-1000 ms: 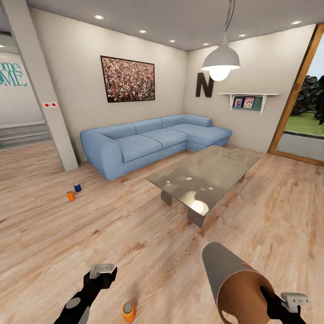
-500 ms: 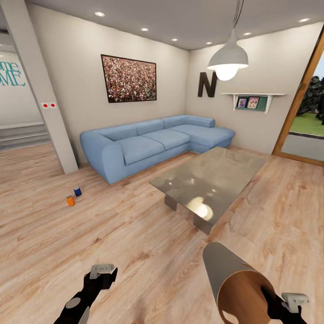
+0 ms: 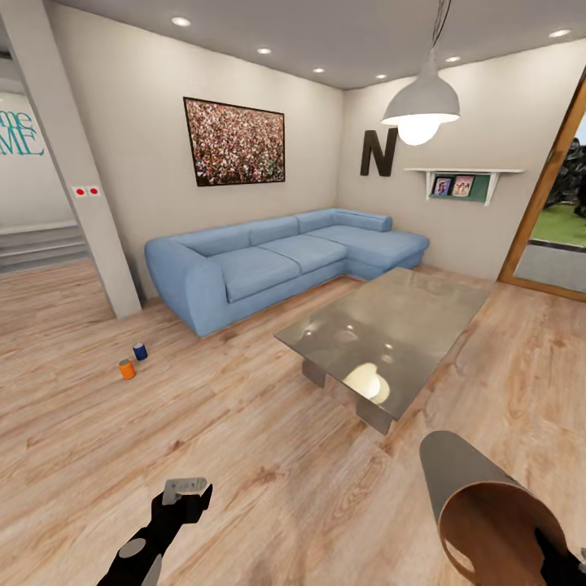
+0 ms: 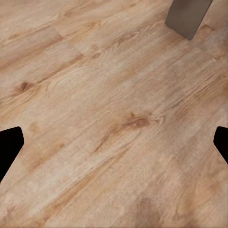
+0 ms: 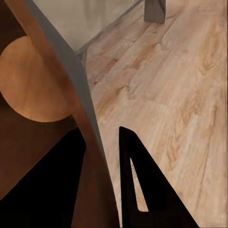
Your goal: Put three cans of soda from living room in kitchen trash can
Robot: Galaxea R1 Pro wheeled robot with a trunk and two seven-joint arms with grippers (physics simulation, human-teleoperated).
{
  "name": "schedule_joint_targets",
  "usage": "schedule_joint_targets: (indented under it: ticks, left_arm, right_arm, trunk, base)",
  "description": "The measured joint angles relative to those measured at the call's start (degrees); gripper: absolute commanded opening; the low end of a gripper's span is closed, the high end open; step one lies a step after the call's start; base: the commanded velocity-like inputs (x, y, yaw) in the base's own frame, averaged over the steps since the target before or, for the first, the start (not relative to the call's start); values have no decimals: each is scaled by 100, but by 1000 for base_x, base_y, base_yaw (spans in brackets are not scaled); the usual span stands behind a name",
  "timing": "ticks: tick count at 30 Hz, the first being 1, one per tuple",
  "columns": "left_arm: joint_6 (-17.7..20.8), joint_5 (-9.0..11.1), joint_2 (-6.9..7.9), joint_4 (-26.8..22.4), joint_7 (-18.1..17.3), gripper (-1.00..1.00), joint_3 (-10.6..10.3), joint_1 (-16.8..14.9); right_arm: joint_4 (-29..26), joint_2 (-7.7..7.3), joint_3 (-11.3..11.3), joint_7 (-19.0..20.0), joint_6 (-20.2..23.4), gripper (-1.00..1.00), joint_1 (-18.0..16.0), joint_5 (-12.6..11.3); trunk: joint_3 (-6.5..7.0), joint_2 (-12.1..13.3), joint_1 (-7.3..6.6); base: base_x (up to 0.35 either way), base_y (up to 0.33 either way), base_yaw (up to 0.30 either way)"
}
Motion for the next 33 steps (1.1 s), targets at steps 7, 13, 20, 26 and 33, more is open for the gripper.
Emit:
schedule_joint_targets:
  ticks: [7, 13, 20, 26, 33]
  left_arm:
    - [-4, 0, 0, 0, 19, 100, 0, -1]
    - [-4, 10, -1, 0, 26, 100, 9, -2]
    - [750, 25, -4, -41, 26, 100, 27, -6]
    - [3416, 85, -22, -80, 13, 100, 41, -632]
    - [5129, 97, -32, 255, 6, 100, 71, -1772]
  right_arm:
    - [-78, -379, -33, 13, 502, -100, -46, -338]
    - [-104, -426, 188, 19, 893, -100, -348, -270]
    - [-1170, -441, 220, 13, 2304, -100, -653, -225]
    - [-2514, -413, 663, -27, 3655, -100, -692, -249]
    - [-3768, -418, 951, -68, 4892, -100, -934, -352]
  trunk:
    - [0, 0, 0]
    - [0, 1, 0]
    - [0, 0, 0]
    - [-107, -239, 131]
    - [-232, -520, 285]
  base:
    - [5, 2, 0]
    - [1, 0, 0]
    - [0, 0, 0]
    - [0, 0, 0]
    - [0, 0, 0]
